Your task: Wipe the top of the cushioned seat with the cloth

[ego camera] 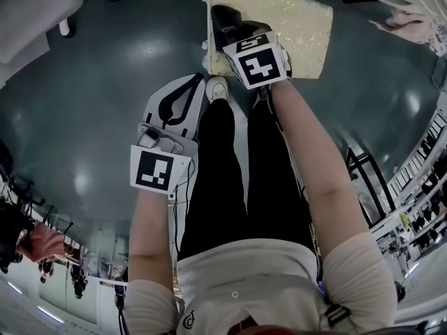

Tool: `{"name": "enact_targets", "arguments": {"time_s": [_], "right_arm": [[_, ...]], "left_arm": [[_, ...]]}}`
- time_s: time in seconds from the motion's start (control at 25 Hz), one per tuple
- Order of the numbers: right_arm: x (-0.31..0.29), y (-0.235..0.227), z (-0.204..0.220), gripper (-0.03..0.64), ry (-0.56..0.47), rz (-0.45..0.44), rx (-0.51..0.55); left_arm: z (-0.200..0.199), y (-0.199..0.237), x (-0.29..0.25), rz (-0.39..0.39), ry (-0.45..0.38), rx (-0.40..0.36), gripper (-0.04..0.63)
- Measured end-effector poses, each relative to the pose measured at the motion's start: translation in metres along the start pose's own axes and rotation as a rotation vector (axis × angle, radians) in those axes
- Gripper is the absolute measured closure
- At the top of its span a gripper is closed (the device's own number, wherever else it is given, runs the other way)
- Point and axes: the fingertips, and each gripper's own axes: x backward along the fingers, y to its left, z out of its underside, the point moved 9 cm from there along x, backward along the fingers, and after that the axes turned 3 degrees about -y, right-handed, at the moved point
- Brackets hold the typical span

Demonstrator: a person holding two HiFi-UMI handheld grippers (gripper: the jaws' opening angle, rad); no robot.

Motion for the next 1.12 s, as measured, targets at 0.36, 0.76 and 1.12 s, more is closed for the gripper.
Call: {"name": "enact_targets", "arguments": {"time_s": [0.36, 0.76, 1.12], "right_arm": [[0.009, -0.039, 0.024, 0.538, 0.019, 0.021, -0.029], [0.027, -0.08, 0.052, 0.537, 0.033, 0.017, -0.042], [0.057, -0.144, 0.09, 0.537, 0.068, 0.066, -0.009]], "left_arm": [[0.002, -0.019, -0.026, 0.018, 0.03, -0.011, 0.581], [0.003, -0.061, -0.068, 0.047, 0.039, -0.033, 0.581], [0.003, -0.109, -0.112, 0.05, 0.04, -0.045, 0.581]]}}
